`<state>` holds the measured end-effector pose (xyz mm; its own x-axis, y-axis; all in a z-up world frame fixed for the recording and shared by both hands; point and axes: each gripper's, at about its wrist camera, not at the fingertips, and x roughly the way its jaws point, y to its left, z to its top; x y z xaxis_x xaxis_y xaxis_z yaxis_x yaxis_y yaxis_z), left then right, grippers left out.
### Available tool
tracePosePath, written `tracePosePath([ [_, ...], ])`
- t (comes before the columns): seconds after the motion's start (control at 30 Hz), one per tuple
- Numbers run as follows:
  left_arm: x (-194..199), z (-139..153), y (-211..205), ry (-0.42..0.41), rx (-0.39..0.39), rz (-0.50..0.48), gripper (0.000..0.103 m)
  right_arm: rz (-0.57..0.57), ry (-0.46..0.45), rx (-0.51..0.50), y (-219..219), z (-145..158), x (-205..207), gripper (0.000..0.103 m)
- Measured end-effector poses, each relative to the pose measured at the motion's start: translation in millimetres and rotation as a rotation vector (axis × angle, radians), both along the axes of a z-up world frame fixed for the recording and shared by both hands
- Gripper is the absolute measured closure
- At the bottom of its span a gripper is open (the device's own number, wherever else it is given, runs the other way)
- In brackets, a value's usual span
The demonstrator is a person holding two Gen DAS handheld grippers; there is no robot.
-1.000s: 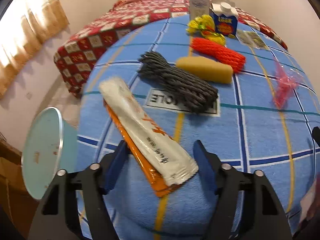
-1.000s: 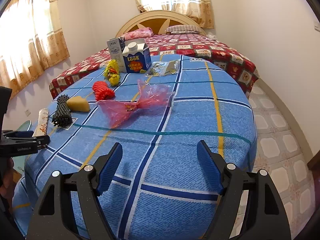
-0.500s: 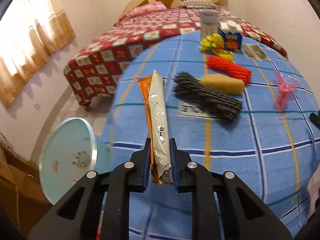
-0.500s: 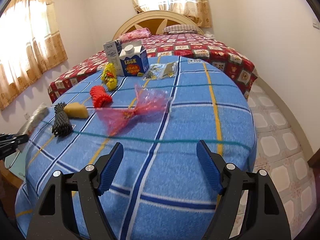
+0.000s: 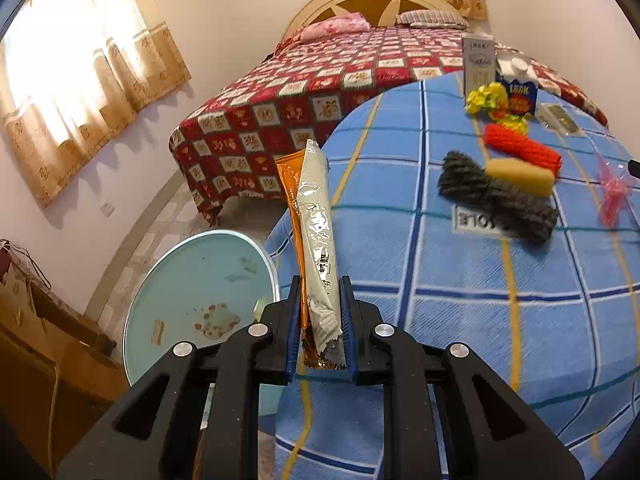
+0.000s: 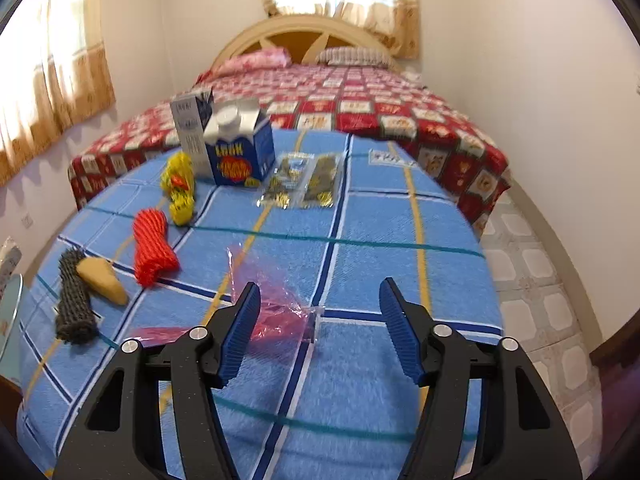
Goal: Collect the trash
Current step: 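Lift the snack wrapper with the left tool while the right tool grasps the pink plastic bag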
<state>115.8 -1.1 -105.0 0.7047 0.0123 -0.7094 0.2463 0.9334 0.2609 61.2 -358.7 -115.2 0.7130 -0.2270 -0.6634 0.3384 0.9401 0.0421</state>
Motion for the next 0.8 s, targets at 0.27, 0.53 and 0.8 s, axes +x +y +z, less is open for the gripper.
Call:
tracePosePath([
  [0.27,-0.6,-1.8,15.1,0.004,0.006,0.01,0.085,0.112,0.091,0.062,11.7,-15.7,3.5,0.093],
  [0.53,-7.8,13.2,26.2,-0.038,0.013,0.018,0.085,0.129,-0.036,0.092,36.6,16.0,-16.1,0.096],
  [0.8,-7.5,16.9,51.3,-0.059,0.034,0.067,0.085,0.208,-0.109,0.066,84.2,49.9,-2.8,0.096],
])
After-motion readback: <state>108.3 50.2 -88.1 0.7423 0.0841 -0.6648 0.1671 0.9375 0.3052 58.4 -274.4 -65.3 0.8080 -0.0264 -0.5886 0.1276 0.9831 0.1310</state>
